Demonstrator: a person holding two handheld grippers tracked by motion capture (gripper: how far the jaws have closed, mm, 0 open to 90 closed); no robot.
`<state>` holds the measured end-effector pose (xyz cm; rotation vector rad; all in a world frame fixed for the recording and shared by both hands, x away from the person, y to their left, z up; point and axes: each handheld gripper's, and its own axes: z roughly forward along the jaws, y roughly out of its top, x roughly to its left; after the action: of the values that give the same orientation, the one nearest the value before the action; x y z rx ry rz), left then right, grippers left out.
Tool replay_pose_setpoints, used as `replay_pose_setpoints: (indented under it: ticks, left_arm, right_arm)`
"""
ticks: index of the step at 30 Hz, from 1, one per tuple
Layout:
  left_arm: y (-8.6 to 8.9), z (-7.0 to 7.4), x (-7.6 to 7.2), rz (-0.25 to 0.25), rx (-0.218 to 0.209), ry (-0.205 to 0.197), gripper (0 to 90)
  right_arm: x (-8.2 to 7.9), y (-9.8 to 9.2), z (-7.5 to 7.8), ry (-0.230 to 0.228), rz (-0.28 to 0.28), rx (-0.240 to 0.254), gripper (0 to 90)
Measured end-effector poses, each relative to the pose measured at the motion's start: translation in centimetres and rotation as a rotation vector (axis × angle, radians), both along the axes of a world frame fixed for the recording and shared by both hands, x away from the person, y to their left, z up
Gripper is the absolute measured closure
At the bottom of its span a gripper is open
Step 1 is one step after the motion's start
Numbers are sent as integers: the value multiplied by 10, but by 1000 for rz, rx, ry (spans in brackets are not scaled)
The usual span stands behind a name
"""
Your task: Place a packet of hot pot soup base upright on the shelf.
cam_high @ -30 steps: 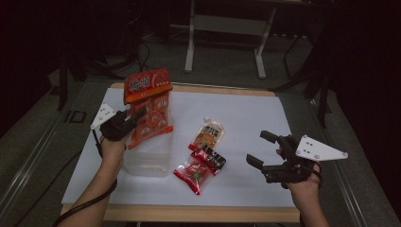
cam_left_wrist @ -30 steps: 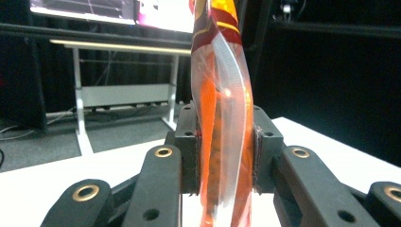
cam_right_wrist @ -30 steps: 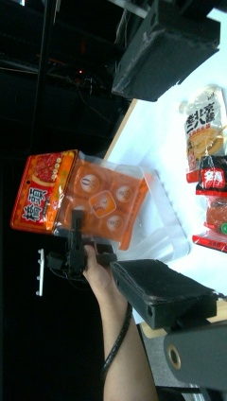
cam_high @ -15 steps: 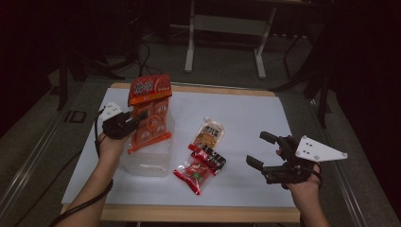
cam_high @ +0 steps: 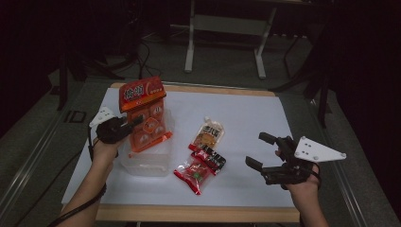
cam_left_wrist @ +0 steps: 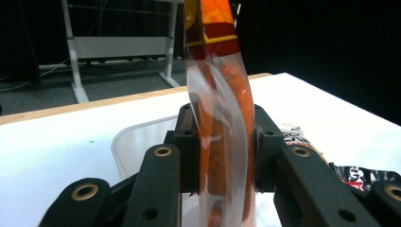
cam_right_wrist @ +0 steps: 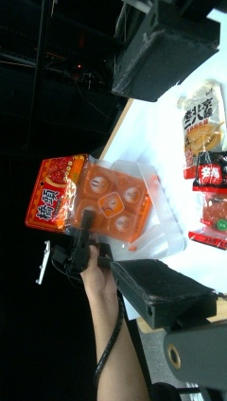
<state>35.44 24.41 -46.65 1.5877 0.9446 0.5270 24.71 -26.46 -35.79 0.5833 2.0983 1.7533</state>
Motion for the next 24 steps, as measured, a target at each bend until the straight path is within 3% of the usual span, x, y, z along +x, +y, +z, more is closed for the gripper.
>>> replay_pose_setpoints:
  ticks: [9,14,16,20,24]
  left_arm:
    - [10,-13,-1,32,-55,-12,709]
    - [11,-13,0,35,-44,-17,703]
    - [12,-13,2,28,-13,-23,687]
    - [14,-11,5,27,-10,10,659]
    - [14,-9,7,24,-4,17,642]
  right_arm:
    - [1,1,-3,6,2,-8,137]
    - [2,1,-5,12,3,-7,138]
    - [2,1,-5,13,4,-9,138]
    - [2,2,-5,16,6,-11,138]
    - [3,1,-5,17,6,-11,138]
